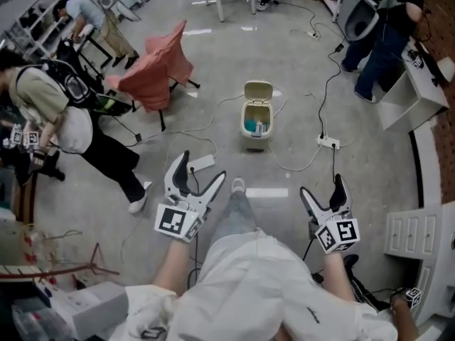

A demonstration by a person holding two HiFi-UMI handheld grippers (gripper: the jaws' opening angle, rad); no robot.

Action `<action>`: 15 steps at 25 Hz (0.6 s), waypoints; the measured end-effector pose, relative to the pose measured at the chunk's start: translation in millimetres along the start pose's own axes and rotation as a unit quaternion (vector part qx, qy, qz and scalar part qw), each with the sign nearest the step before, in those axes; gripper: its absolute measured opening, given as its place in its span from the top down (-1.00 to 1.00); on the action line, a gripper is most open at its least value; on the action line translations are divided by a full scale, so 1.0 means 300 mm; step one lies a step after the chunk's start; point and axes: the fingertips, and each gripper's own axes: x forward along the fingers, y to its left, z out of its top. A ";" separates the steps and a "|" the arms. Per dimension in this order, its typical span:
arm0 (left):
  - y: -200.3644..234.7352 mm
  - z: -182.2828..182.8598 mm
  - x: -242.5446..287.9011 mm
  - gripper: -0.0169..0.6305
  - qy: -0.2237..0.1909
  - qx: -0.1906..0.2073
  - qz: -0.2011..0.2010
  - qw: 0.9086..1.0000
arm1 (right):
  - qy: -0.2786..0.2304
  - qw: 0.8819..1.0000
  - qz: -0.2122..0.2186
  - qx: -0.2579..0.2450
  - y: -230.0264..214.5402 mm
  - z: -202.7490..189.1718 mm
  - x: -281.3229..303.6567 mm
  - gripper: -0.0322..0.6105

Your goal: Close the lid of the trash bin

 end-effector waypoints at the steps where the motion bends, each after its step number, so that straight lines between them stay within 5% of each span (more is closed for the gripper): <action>1: 0.018 -0.009 0.029 -0.36 0.002 -0.002 -0.001 1.000 | 0.000 1.000 0.001 -0.002 -0.008 0.008 0.030 -0.70; 15: 0.419 -0.149 0.572 -0.35 0.018 -0.018 -0.050 0.998 | 0.009 1.000 -0.023 -0.018 -0.147 0.108 0.632 -0.70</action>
